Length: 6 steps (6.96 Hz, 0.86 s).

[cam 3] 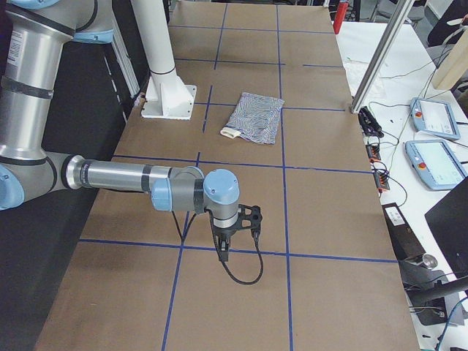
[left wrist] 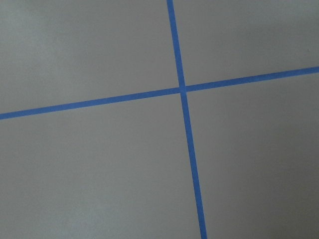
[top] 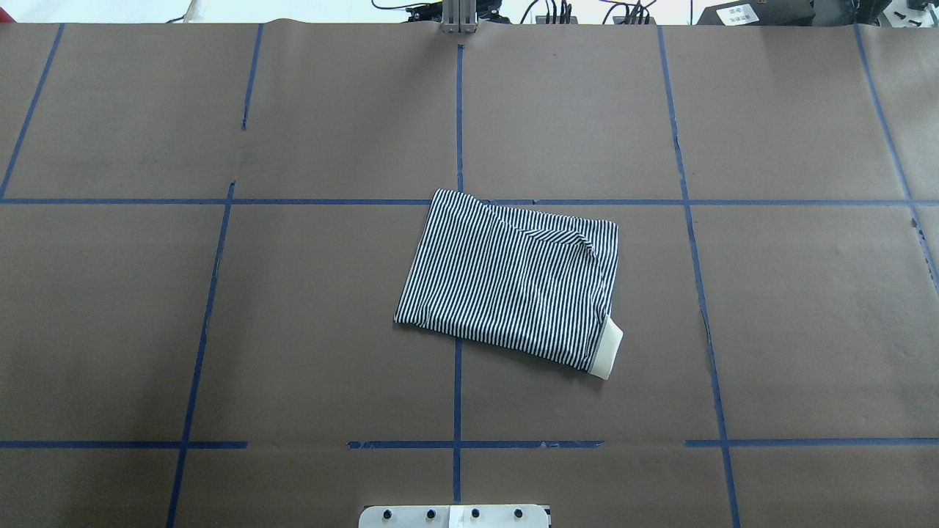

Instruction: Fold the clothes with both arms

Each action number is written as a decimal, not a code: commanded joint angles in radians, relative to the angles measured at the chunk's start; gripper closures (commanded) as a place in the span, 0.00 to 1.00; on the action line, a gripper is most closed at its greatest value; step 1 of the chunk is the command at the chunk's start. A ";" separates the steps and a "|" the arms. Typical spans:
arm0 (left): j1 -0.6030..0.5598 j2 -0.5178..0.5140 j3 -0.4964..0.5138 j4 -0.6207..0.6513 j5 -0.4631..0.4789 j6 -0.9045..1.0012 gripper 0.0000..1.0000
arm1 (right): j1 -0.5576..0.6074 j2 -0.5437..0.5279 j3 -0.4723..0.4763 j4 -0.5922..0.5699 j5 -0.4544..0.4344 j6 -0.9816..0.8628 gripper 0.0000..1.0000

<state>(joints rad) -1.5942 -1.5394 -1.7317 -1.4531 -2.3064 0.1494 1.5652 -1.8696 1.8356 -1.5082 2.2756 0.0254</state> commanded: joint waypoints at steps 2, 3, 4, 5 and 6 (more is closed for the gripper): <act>-0.007 -0.010 0.006 0.013 -0.001 0.001 0.00 | 0.004 0.019 0.004 -0.021 0.004 0.001 0.00; -0.007 -0.007 0.007 0.010 0.002 0.001 0.00 | 0.004 0.048 -0.005 -0.024 -0.001 0.007 0.00; -0.007 -0.002 0.029 0.011 -0.008 0.002 0.00 | 0.004 0.087 -0.028 -0.042 -0.002 0.007 0.00; -0.012 0.016 0.053 -0.004 -0.010 0.015 0.00 | 0.003 0.120 -0.053 -0.043 -0.001 0.008 0.00; -0.012 0.075 0.022 -0.016 -0.011 0.015 0.00 | 0.004 0.145 -0.071 -0.044 -0.001 0.008 0.00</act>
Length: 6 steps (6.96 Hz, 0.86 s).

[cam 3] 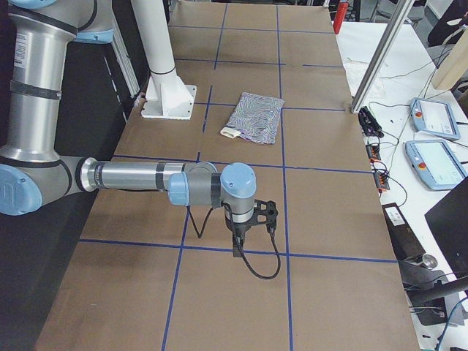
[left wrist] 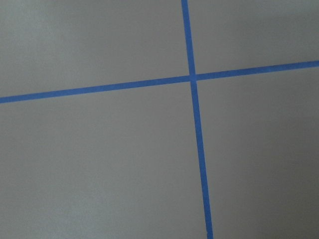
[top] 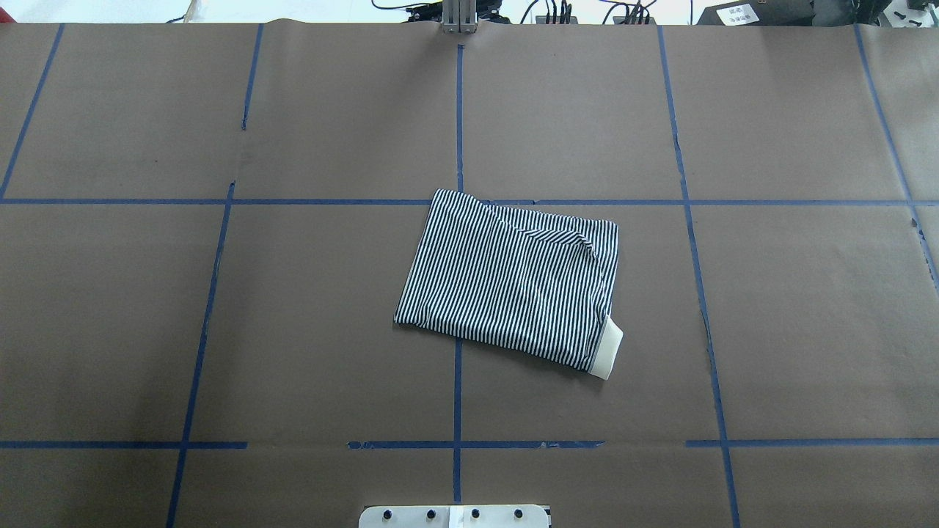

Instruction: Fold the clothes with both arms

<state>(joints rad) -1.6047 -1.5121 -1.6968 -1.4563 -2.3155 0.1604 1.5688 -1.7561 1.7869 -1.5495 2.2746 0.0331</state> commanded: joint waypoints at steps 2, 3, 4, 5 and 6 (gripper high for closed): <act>-0.004 0.029 -0.032 -0.035 -0.002 -0.007 0.00 | 0.000 0.038 -0.024 -0.001 0.000 0.002 0.00; -0.003 0.021 -0.058 -0.036 0.001 -0.007 0.00 | 0.000 0.038 -0.024 -0.001 0.000 0.002 0.00; -0.001 0.020 -0.061 -0.048 0.007 0.002 0.00 | 0.000 0.037 -0.024 -0.001 0.000 0.002 0.00; 0.002 0.023 -0.043 -0.108 0.010 -0.002 0.00 | 0.000 0.038 -0.024 -0.001 0.000 0.004 0.00; 0.002 0.026 -0.046 -0.125 0.011 -0.004 0.00 | 0.000 0.038 -0.024 0.000 0.000 0.004 0.00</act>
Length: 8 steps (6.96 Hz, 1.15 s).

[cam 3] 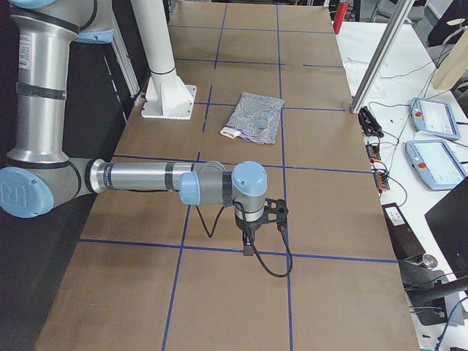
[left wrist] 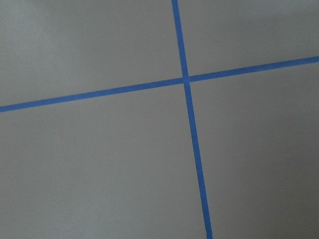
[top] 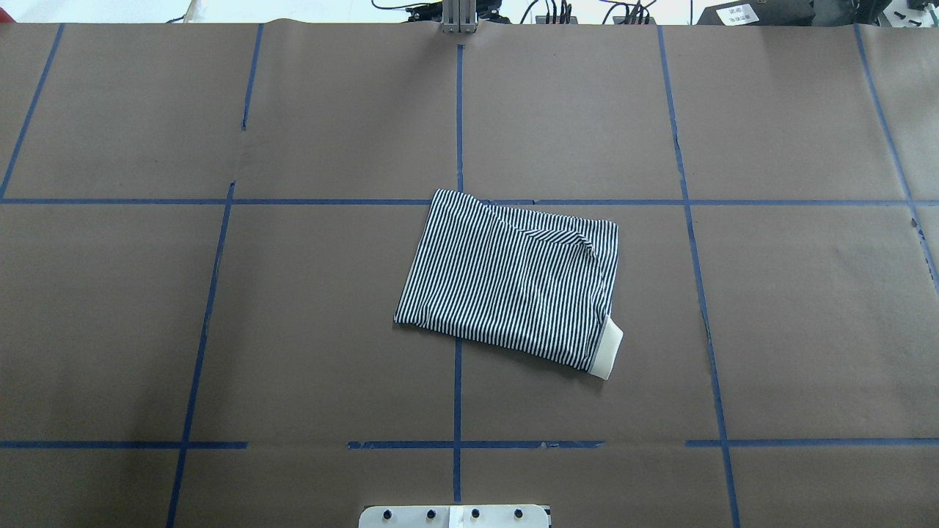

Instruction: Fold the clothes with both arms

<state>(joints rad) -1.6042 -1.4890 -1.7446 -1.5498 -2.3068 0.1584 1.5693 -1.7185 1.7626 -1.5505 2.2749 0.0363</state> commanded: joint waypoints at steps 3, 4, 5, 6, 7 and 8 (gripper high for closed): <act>0.001 0.004 -0.006 -0.033 0.003 -0.003 0.00 | 0.000 -0.001 0.000 0.001 0.006 -0.001 0.00; 0.000 0.007 -0.007 -0.033 0.004 0.000 0.00 | 0.000 -0.001 0.001 0.001 0.008 -0.001 0.00; 0.001 0.007 -0.007 -0.032 0.003 -0.002 0.00 | 0.000 -0.001 0.000 0.001 0.008 -0.001 0.00; 0.001 0.007 -0.007 -0.033 0.003 0.000 0.00 | 0.000 -0.001 0.000 0.001 0.008 -0.001 0.00; 0.001 0.007 -0.007 -0.033 0.003 -0.002 0.00 | 0.000 -0.001 0.000 0.001 0.008 -0.001 0.00; 0.001 0.007 -0.009 -0.033 0.003 -0.002 0.00 | -0.002 -0.001 0.000 0.001 0.008 0.000 0.00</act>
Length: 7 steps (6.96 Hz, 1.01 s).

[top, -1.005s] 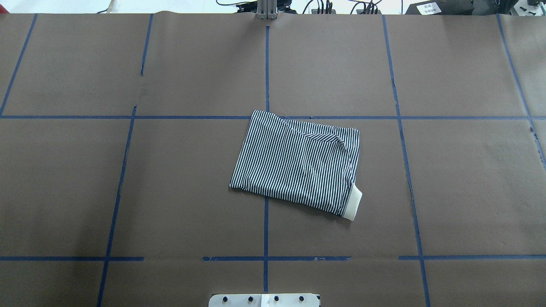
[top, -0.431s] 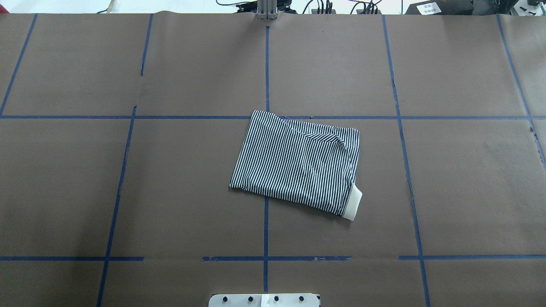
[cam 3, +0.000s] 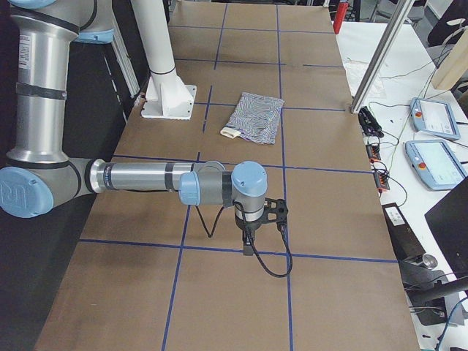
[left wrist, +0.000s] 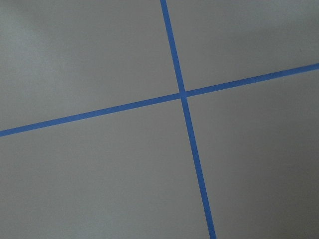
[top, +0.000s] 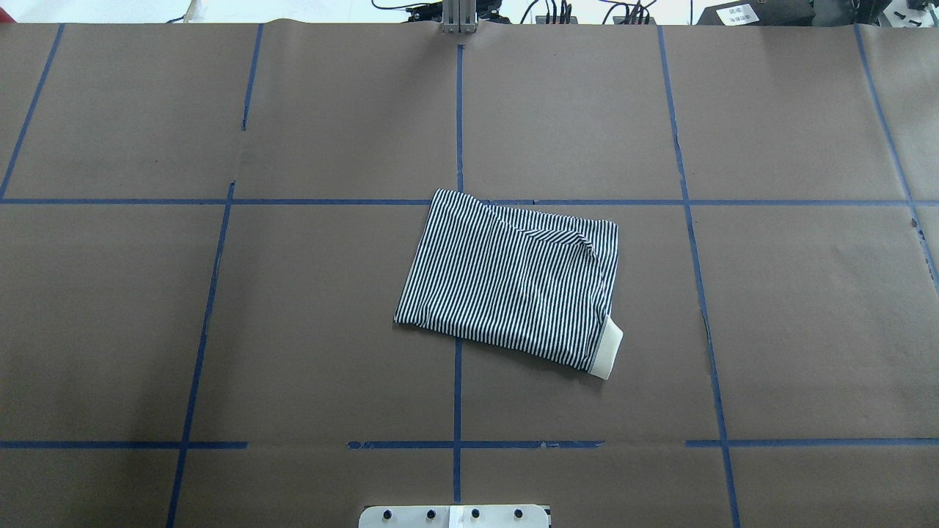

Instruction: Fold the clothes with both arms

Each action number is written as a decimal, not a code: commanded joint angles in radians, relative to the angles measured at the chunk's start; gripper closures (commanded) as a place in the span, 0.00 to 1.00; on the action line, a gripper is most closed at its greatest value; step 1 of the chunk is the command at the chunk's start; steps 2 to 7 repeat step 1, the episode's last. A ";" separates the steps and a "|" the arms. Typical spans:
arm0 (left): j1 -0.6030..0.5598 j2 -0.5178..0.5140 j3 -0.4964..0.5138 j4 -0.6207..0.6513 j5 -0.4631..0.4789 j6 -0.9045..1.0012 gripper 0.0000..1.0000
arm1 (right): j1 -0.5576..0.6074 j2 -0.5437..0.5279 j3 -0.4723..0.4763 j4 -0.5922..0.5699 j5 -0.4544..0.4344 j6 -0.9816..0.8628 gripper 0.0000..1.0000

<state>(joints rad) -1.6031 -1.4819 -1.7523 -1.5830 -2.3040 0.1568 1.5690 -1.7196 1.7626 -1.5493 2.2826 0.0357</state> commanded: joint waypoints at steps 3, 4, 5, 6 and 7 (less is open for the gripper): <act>0.000 0.000 -0.001 0.000 0.000 0.001 0.00 | 0.000 -0.002 -0.002 0.003 -0.002 0.000 0.00; 0.000 0.000 -0.001 0.000 0.000 0.001 0.00 | 0.000 -0.002 -0.002 0.003 -0.002 0.000 0.00; 0.000 0.000 -0.001 0.000 0.000 0.001 0.00 | 0.000 -0.002 -0.002 0.003 -0.002 0.000 0.00; 0.000 0.000 -0.001 0.000 0.000 0.001 0.00 | 0.000 -0.002 -0.002 0.003 -0.002 0.000 0.00; 0.000 0.000 -0.001 0.000 0.000 0.001 0.00 | 0.000 -0.002 -0.002 0.003 -0.002 0.000 0.00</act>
